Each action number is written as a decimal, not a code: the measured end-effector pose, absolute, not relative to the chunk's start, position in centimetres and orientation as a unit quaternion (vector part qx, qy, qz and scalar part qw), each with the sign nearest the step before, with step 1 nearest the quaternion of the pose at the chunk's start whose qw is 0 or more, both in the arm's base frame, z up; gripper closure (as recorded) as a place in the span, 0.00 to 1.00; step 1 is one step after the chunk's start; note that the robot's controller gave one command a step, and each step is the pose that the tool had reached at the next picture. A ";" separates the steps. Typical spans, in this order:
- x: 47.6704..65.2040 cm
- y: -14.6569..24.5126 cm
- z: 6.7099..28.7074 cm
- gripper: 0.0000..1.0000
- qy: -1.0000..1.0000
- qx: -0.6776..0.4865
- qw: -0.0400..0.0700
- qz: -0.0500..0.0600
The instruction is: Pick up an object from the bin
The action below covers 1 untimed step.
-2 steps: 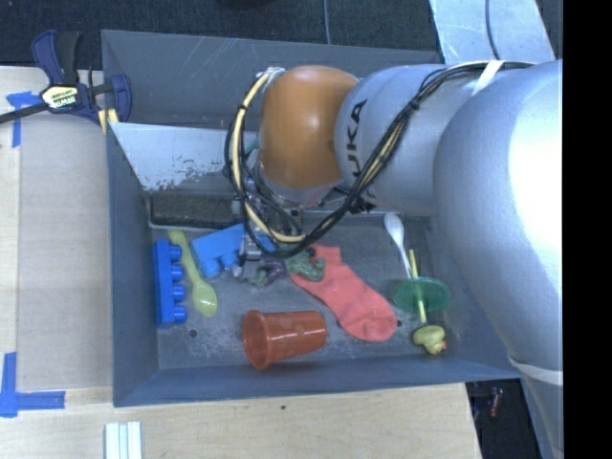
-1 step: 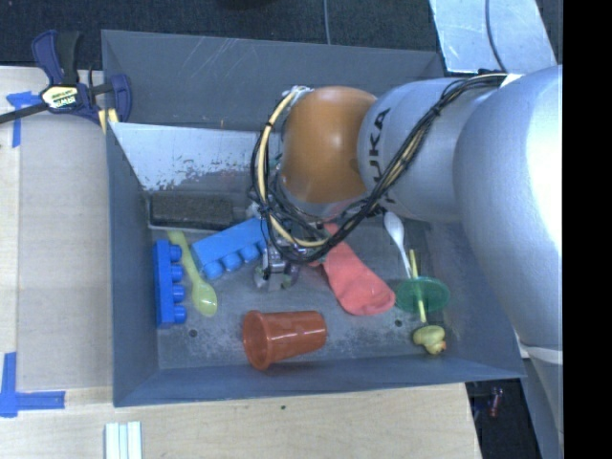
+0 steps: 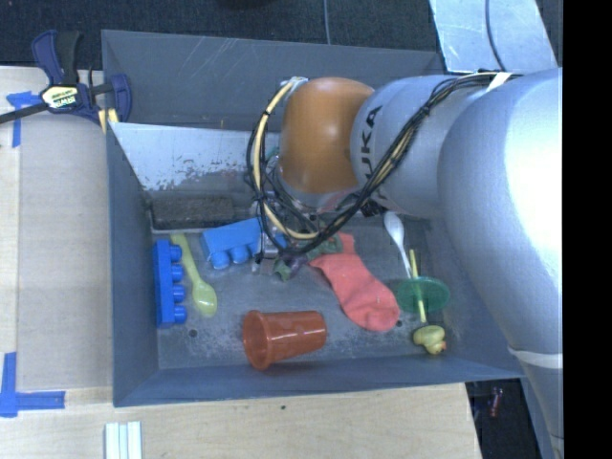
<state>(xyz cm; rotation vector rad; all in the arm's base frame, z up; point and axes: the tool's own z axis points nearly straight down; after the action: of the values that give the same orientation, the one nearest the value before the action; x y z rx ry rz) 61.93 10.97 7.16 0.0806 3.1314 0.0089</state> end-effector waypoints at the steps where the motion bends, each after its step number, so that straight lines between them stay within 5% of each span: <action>1: 61.9 11.0 7.2 1.00 1.000 0.026 0.005 0.003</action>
Offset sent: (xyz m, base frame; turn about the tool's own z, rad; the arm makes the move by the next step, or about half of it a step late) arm -0.0038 -0.0039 0.1650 -0.0536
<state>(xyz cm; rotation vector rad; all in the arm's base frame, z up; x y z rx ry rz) 61.93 10.97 7.16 0.0813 3.1314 0.0089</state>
